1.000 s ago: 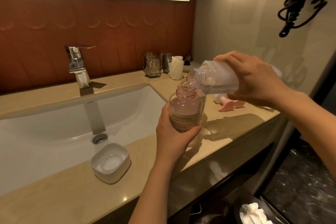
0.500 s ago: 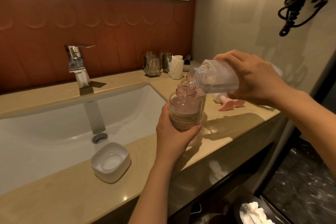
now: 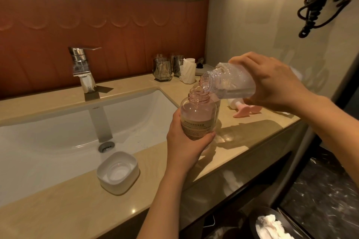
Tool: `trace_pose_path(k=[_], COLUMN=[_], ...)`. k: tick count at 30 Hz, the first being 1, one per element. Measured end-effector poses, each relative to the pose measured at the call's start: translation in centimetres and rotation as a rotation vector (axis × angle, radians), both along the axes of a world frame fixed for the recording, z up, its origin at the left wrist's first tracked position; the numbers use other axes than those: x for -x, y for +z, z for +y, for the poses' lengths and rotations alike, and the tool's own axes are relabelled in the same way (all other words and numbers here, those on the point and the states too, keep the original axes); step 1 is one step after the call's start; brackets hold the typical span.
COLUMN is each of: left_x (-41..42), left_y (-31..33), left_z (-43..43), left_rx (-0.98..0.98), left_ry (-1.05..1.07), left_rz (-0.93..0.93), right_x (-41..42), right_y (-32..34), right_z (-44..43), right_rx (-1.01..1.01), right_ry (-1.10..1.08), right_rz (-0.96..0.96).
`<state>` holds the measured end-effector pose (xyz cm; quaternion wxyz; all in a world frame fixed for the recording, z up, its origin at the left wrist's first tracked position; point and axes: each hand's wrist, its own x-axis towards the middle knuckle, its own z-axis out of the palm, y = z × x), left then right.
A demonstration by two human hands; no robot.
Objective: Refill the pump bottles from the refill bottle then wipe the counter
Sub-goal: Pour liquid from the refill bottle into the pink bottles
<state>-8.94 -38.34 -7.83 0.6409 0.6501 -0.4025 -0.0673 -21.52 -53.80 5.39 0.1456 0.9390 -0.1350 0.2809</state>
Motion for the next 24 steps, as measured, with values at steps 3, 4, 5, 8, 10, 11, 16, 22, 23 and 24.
trace_pose_path(k=[3,4,5,8,10,11,16,22,23,24], left_x=[-0.01,-0.02,-0.01,0.03,0.04,0.05,0.03,0.03,0.01,0.0], left_y=[0.0,0.01,0.0,0.04,0.03,0.03,-0.03,-0.01,-0.03,-0.04], left_z=[0.02,0.03,0.04,0.07,0.05,0.03,0.01,0.02,0.02,0.02], left_rx=[0.0,0.001,0.001,0.0,-0.003,-0.003,-0.004,-0.003,-0.003,-0.004], left_ry=[0.001,0.001,0.001,-0.005,-0.008,-0.009,-0.009,-0.006,-0.006,-0.006], left_rz=[-0.001,-0.001,0.0,-0.002,0.001,0.003,0.01,0.011,0.01,0.01], right_x=[0.0,-0.01,-0.02,-0.02,0.0,0.02,0.0,0.03,0.05,0.06], right_y=[0.01,-0.01,-0.03,-0.04,0.01,0.02,-0.01,0.03,0.02,0.05], right_z=[-0.04,-0.01,0.02,0.09,0.12,0.13,0.08,0.0,-0.01,-0.02], right_rx=[0.019,0.021,0.018,0.012,0.01,0.009,0.019,0.018,0.017,0.017], right_ry=[0.0,0.0,-0.001,0.0,-0.001,-0.003,0.003,0.013,0.017,0.018], right_rz=[0.004,0.005,0.005,-0.002,-0.001,0.0,0.001,0.006,0.005,0.004])
